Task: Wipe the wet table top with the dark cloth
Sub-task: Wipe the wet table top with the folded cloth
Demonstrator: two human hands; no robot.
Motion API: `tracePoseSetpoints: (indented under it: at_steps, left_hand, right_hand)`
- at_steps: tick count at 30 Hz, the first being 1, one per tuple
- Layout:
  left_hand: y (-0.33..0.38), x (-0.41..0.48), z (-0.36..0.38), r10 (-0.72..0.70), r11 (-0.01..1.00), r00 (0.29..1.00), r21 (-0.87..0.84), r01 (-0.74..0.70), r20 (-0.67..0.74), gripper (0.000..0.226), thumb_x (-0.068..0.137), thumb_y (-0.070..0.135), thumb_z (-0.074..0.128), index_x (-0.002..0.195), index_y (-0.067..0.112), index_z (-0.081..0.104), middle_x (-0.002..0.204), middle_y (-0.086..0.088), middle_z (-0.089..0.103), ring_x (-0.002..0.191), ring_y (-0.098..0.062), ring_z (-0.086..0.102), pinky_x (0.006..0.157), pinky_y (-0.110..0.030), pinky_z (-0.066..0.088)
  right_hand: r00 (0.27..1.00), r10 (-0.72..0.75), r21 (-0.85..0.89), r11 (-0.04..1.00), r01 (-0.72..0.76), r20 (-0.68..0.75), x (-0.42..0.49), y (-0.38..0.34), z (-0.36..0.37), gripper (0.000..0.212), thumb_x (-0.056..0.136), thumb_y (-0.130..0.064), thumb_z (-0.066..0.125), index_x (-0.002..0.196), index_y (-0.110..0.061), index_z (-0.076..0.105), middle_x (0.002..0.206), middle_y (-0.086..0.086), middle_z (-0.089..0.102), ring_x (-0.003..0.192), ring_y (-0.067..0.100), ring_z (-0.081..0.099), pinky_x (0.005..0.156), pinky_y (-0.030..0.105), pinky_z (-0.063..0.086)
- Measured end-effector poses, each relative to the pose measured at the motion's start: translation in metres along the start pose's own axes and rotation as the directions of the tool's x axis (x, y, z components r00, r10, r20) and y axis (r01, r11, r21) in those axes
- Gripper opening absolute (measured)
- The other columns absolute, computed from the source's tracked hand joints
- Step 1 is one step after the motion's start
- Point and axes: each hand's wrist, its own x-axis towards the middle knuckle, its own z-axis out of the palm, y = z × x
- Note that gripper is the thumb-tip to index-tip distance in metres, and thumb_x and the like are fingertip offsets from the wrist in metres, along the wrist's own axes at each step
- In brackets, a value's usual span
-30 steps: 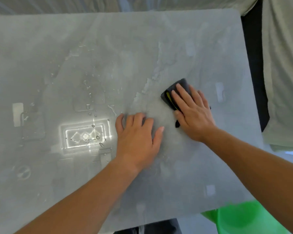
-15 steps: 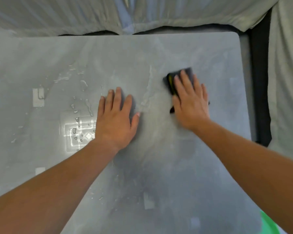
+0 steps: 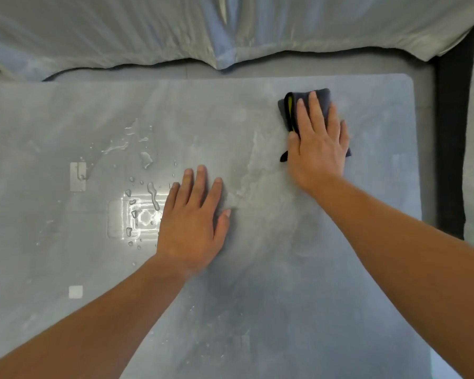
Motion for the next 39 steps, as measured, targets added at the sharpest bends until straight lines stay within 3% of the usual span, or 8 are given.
tracePoseSetpoints:
  at_steps: [2, 7, 13, 20, 26, 31, 37, 39]
  left_hand:
    - [0.0, 0.001, 0.001, -0.003, 1.0, 1.0, -0.002, 0.003, -0.009, 0.06, 0.103, 0.047, 0.027, 0.153, 0.016, 0.036, 0.165, -0.015, 0.02, 0.154, -0.035, 0.012, 0.123, -0.051, 0.015]
    - [0.003, 0.001, -0.001, -0.008, 1.0, 1.0, 0.005, 0.008, -0.002, 0.06, 0.103, 0.048, 0.026, 0.153, 0.017, 0.036, 0.165, -0.015, 0.022, 0.154, -0.035, 0.013, 0.123, -0.051, 0.016]
    - [-0.002, 0.0, 0.008, 0.022, 1.0, 0.999, 0.015, -0.021, -0.048, 0.06, 0.102, 0.045, 0.029, 0.154, 0.015, 0.034, 0.165, -0.016, 0.021, 0.153, -0.036, 0.014, 0.123, -0.051, 0.017]
    - [-0.004, 0.0, 0.017, 0.039, 0.999, 0.998, 0.028, -0.038, -0.055, 0.064, 0.102, 0.046, 0.028, 0.158, 0.015, 0.024, 0.167, -0.016, 0.011, 0.155, -0.035, 0.002, 0.123, -0.053, 0.012]
    - [-0.005, 0.0, 0.021, 0.051, 0.999, 0.997, -0.007, -0.051, -0.06, 0.065, 0.102, 0.049, 0.024, 0.159, 0.016, 0.022, 0.168, -0.015, 0.008, 0.155, -0.033, -0.001, 0.124, -0.052, 0.009]
    - [-0.013, -0.001, 0.01, 0.087, 0.993, 0.996, -0.077, -0.088, -0.02, 0.07, 0.101, 0.058, 0.014, 0.159, 0.018, 0.019, 0.168, -0.012, 0.001, 0.155, -0.028, -0.005, 0.125, -0.046, 0.001]
    - [-0.042, -0.013, -0.002, 0.02, 0.999, 0.999, -0.037, -0.022, -0.031, 0.074, 0.1, 0.061, 0.014, 0.158, 0.017, 0.022, 0.168, -0.017, 0.001, 0.155, -0.03, -0.006, 0.124, -0.05, -0.003]
    - [-0.048, -0.019, 0.001, -0.028, 0.999, 0.999, -0.027, 0.028, -0.022, 0.075, 0.099, 0.062, 0.011, 0.158, 0.017, 0.02, 0.167, -0.018, 0.001, 0.155, -0.033, -0.006, 0.124, -0.051, -0.003]
  right_hand:
    - [0.999, -0.019, -0.026, 1.0, 0.018, -0.029, -0.006, -0.02, 0.007, 0.06, 0.103, -0.038, 0.028, 0.16, -0.024, 0.013, 0.168, -0.003, 0.005, 0.154, 0.032, 0.001, 0.123, 0.052, 0.005]
    - [0.849, -0.506, -0.108, 0.845, 0.523, 0.152, -0.04, -0.006, 0.007, 0.058, 0.102, -0.039, 0.029, 0.158, -0.024, 0.025, 0.167, -0.001, 0.017, 0.152, 0.033, 0.012, 0.122, 0.053, 0.012]
    - [0.999, -0.033, -0.014, 0.999, 0.032, -0.03, 0.049, -0.036, 0.001, 0.059, 0.103, -0.039, 0.027, 0.159, -0.026, 0.013, 0.168, -0.004, 0.005, 0.154, 0.032, 0.002, 0.124, 0.051, 0.004]
    - [0.82, -0.549, -0.143, 0.809, 0.57, 0.162, 0.027, -0.05, 0.009, 0.059, 0.103, -0.043, 0.025, 0.159, -0.03, 0.014, 0.168, -0.005, 0.008, 0.154, 0.03, 0.005, 0.123, 0.052, 0.007]
    - [0.992, -0.118, -0.064, 0.991, 0.115, -0.049, 0.051, -0.069, 0.009, 0.059, 0.103, -0.039, 0.026, 0.159, -0.027, 0.014, 0.168, -0.003, 0.005, 0.153, 0.033, 0.003, 0.123, 0.051, 0.007]
    - [0.758, -0.63, -0.133, 0.748, 0.65, 0.167, 0.014, -0.057, 0.015, 0.057, 0.101, -0.04, 0.027, 0.157, -0.028, 0.025, 0.167, -0.003, 0.017, 0.152, 0.031, 0.013, 0.121, 0.05, 0.012]
    - [0.995, -0.095, -0.026, 0.995, 0.094, -0.036, 0.046, -0.061, 0.009, 0.057, 0.104, -0.037, 0.028, 0.159, -0.028, 0.016, 0.168, -0.005, 0.005, 0.154, 0.03, 0.003, 0.124, 0.05, 0.007]
    - [0.986, -0.162, -0.064, 0.985, 0.16, -0.04, 0.017, -0.081, 0.018, 0.058, 0.104, -0.037, 0.029, 0.159, -0.027, 0.016, 0.168, -0.004, 0.006, 0.153, 0.032, 0.004, 0.123, 0.051, 0.007]
